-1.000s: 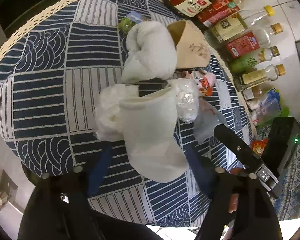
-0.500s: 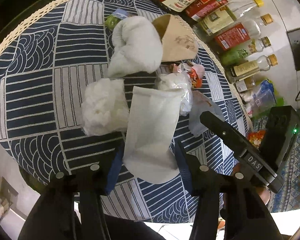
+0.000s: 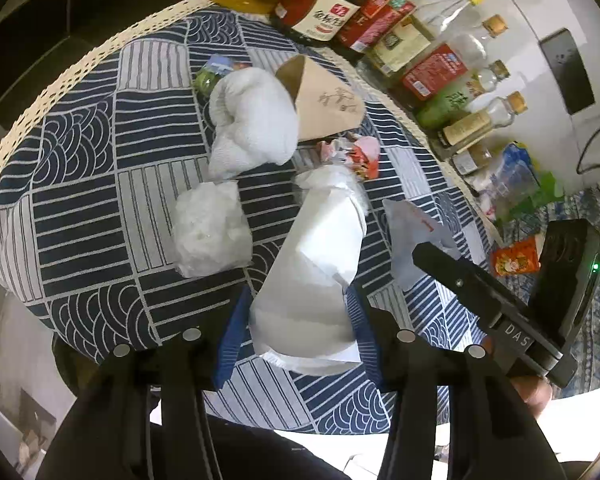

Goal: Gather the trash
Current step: 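Grasp the white paper napkin with the left tool while the right tool grasps the clear plastic cup, then carry the napkin and plastic cup down over the black trash bin with both tools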

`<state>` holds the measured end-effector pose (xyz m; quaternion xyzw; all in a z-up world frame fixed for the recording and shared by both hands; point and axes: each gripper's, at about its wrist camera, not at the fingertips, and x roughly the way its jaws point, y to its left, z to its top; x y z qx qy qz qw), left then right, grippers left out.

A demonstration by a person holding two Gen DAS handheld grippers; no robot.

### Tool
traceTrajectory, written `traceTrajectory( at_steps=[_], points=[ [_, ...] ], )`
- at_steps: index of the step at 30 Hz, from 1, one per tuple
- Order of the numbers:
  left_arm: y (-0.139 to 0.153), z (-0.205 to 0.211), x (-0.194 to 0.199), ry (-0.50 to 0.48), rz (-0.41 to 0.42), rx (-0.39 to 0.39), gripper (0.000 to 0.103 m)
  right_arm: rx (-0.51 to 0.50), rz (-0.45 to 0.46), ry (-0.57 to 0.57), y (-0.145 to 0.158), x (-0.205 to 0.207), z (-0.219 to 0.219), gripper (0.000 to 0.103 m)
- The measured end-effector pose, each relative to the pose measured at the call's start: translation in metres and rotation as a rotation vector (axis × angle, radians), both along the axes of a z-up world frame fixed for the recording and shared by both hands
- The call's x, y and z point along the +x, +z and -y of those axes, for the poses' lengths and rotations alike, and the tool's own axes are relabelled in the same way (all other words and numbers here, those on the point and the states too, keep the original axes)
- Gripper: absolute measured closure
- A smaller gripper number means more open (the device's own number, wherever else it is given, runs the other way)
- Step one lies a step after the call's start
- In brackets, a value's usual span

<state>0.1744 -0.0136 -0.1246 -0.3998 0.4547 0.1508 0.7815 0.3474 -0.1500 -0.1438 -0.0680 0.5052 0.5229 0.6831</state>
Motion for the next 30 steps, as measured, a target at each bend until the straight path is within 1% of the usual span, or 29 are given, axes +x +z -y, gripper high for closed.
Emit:
traceTrajectory(
  at_steps=[6,11,16,23,30],
  points=[
    [0.008,0.002,-0.007,-0.063,0.037,0.019,0.056,-0.008,0.019,-0.043,0.008,-0.015,0.009,0.043],
    [0.013,0.001,-0.009,-0.146,0.068,0.037,0.056,-0.019,0.040,-0.118,0.017,-0.030,0.019,0.043],
    [0.026,-0.002,-0.016,-0.213,0.105,0.067,0.056,-0.031,0.065,-0.187,0.031,-0.049,0.025,0.043],
    [0.038,-0.020,-0.039,-0.274,0.155,0.053,0.056,-0.049,0.106,-0.250,0.050,-0.084,0.021,0.043],
    [0.048,-0.043,-0.068,-0.334,0.179,0.048,0.056,-0.050,0.107,-0.297,0.062,-0.127,0.007,0.043]
  ],
)
